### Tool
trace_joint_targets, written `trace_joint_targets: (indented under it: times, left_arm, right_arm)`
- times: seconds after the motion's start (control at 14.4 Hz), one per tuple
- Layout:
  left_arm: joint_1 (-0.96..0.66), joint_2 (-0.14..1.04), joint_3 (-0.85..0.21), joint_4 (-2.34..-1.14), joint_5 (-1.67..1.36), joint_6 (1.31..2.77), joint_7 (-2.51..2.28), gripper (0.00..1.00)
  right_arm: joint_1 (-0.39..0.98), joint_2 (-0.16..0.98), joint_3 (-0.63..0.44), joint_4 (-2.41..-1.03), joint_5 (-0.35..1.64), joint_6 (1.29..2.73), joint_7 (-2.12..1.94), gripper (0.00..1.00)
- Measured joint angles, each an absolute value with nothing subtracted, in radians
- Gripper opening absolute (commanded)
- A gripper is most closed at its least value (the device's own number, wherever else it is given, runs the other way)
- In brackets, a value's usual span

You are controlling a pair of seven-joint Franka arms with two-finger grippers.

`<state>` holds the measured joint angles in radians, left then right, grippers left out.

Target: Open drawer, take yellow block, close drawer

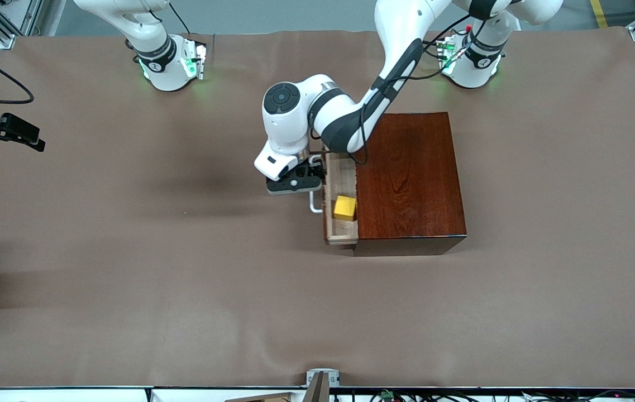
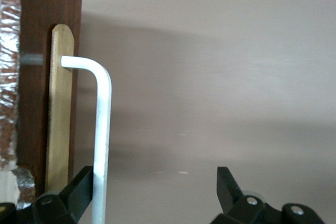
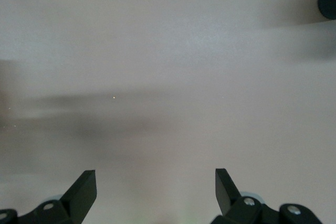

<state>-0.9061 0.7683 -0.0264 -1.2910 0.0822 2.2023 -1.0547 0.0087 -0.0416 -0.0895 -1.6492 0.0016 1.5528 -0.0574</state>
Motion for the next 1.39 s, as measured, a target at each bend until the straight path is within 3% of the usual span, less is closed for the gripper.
trace_joint_targets:
  times: [0.14,0.69,1.11,1.39]
  left_arm:
    - [-0.911,0.787,-0.045,-1.274,0.075,2.281,-1.056,1.0]
    - [-0.915,0.793,-0.065,-1.254,0.066,2.334,-1.057,1.0]
    - [-0.906,0.765,-0.066,-1.226,0.064,2.329,-1.057,1.0]
    - [-0.852,0.681,-0.061,-1.208,0.064,2.268,-1.062,1.0]
  right_arm:
    - [0.009,-0.042,-0.089,-1.649,0.002,1.554,-0.057,1.0]
    - [0.009,-0.041,-0.09,-1.649,0.002,1.558,-0.057,1.0]
    - [0.009,-0.041,-0.089,-1.649,0.002,1.558,-0.057,1.0]
    - [0.008,-0.041,-0.09,-1.649,0.002,1.56,-0.057,1.0]
